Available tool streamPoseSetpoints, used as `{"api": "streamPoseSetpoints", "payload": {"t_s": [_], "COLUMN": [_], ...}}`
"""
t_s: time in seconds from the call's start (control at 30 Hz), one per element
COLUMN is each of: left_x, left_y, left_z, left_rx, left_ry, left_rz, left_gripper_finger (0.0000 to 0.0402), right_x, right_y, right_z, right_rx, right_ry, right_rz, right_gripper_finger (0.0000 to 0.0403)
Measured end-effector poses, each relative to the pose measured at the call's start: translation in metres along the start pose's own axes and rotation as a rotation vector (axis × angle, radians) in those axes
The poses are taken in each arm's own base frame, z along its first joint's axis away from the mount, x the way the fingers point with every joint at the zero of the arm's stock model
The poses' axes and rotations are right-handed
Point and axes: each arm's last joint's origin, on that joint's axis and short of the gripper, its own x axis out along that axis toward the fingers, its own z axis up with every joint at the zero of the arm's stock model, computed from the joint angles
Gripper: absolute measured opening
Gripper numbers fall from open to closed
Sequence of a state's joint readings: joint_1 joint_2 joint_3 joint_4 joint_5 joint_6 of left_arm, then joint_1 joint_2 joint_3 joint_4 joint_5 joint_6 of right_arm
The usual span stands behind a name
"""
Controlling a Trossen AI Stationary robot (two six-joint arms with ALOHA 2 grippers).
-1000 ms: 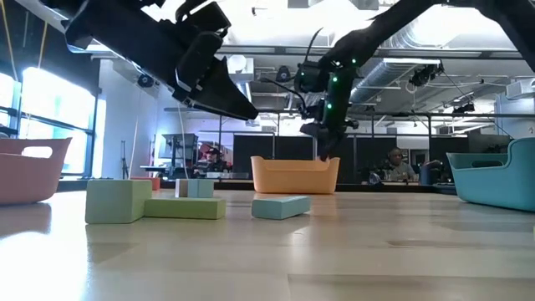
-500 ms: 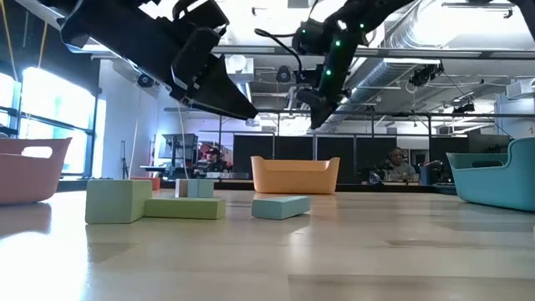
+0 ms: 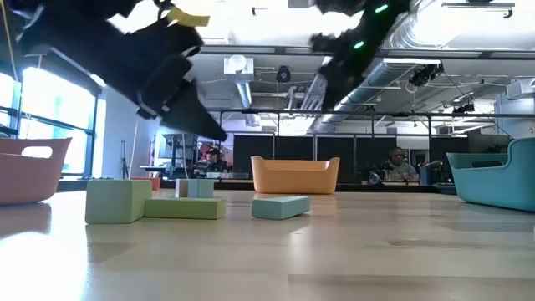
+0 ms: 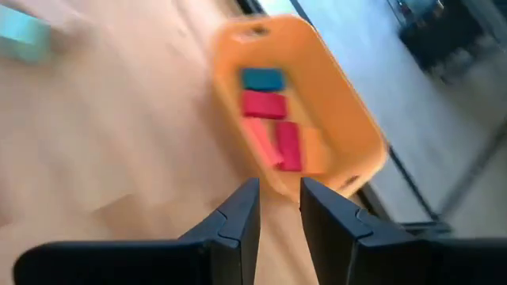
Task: Sort blocks by size
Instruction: Put the green thin rectangular block into the yellow bin
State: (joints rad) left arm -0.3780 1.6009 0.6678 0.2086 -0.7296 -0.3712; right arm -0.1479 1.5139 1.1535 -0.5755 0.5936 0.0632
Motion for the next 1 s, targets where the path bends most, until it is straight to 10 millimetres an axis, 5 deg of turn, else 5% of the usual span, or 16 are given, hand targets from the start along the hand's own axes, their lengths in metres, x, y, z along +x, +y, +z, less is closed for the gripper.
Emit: {"api": "streamPoseSetpoints", "payload": {"t_s": [0.2, 0.5, 0.73, 1.0], "left_x": [-0.003, 0.001, 0.004, 0.010], "left_y": [0.000, 0.002, 0.010, 0.017], "left_z": [-0.011, 0.027, 0.044, 0.045], "left_rx": [-0.041, -0.036, -0.045, -0.058], "left_ry": [-0.032, -0.307, -0.429, -0.419], "left_rz": [-0.028, -0.158, -0.279, -0.255], "left_gripper_finger": [0.0165, 0.0165, 0.0165, 0.0165], "right_x": [-0.067, -0.156, -0.168, -0.154], "right_y": [0.032, 0.075, 0.100, 0.099], "right_z": [-0.057, -0.093, -0.107, -0.109], "right_rx": [0.112, 0.137, -0.115, -0.045], "right_ry": [-0.220, -0.821, -0.848, -0.474], "right_rz": [0.204, 0.557, 1.004, 1.019], "right_gripper_finger": [0.0087, 0.0087, 0.0087, 0.0119]}}
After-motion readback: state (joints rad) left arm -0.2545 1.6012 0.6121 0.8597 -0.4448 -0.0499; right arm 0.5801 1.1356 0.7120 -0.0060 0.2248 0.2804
